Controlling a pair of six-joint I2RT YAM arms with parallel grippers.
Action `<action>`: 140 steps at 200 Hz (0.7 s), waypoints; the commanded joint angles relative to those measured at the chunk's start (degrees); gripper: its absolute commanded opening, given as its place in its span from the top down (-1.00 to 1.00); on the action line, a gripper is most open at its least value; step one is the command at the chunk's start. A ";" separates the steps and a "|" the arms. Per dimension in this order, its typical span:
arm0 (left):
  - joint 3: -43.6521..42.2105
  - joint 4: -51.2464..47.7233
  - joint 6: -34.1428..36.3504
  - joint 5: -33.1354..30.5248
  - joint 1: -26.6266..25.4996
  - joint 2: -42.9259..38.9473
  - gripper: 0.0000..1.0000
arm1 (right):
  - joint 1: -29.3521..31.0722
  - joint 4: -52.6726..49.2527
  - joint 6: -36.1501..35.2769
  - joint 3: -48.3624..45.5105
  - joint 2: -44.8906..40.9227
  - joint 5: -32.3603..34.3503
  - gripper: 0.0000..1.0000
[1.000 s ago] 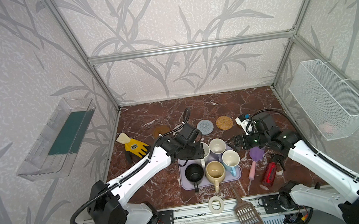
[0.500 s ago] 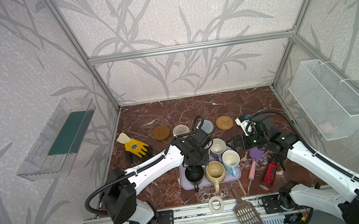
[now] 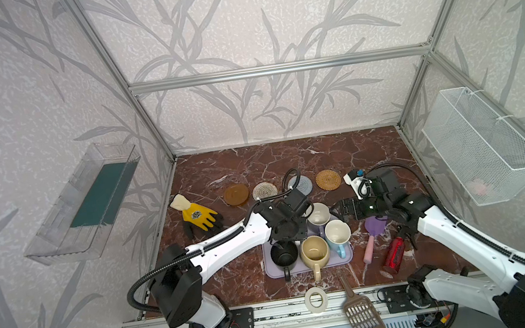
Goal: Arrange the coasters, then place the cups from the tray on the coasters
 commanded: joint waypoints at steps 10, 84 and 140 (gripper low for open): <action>0.68 -0.96 -0.89 -2.50 -0.50 2.07 0.29 | 0.22 0.85 -0.07 -1.09 -0.21 0.73 -0.98; 2.14 -2.56 -1.21 -3.65 -0.81 3.65 0.30 | 0.24 1.25 -0.24 -1.04 0.62 0.95 -0.98; 3.68 -2.38 -0.95 -4.72 -0.81 6.74 0.30 | 0.27 0.74 -0.64 -1.88 -0.47 1.95 -0.98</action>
